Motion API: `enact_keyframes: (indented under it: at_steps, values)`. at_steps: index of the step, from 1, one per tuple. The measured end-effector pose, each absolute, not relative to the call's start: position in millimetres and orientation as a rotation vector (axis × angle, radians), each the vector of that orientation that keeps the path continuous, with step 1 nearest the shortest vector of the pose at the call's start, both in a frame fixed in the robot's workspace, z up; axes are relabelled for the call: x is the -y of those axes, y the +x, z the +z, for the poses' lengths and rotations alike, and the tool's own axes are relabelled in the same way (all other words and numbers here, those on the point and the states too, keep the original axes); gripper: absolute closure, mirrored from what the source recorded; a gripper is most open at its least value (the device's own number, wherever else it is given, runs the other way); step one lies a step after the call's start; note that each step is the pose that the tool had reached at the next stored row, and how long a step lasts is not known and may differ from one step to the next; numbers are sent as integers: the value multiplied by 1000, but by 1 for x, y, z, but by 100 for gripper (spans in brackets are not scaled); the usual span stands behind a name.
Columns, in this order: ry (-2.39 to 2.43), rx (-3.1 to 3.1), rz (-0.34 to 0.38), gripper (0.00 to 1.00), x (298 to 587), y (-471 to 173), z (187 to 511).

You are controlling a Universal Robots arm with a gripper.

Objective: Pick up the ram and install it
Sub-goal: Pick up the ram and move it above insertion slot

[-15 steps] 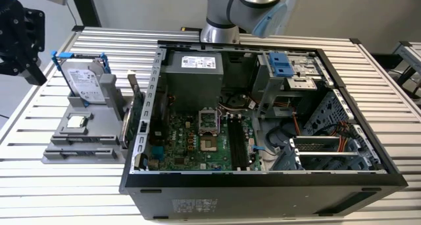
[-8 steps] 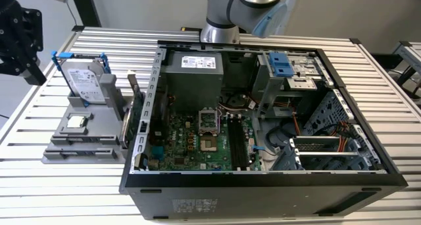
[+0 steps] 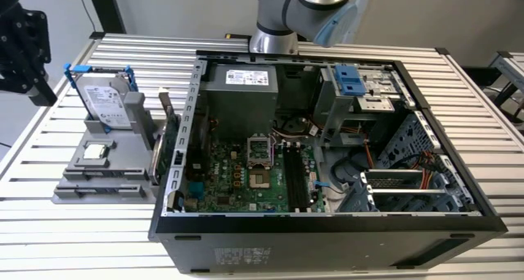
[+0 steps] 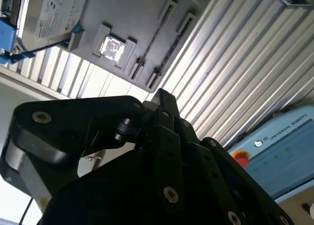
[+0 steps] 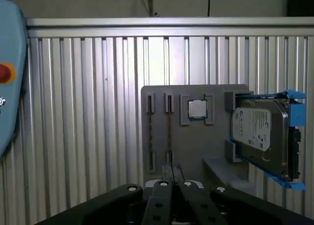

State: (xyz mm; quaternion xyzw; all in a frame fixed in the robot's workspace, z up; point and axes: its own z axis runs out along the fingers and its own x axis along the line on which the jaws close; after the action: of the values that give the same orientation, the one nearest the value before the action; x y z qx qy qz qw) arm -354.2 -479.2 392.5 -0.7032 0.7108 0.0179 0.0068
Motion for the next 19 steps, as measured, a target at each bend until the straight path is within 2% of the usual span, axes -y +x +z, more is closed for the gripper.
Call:
enact_keyframes:
  at_steps: [14, 15, 19]
  values:
    - [-2254, -2169, 57, 100, 479, -354, 392]
    - [-2254, -2169, 57, 0, 479, -354, 392]
    - [-2255, -2168, 57, 0, 479, -354, 392]
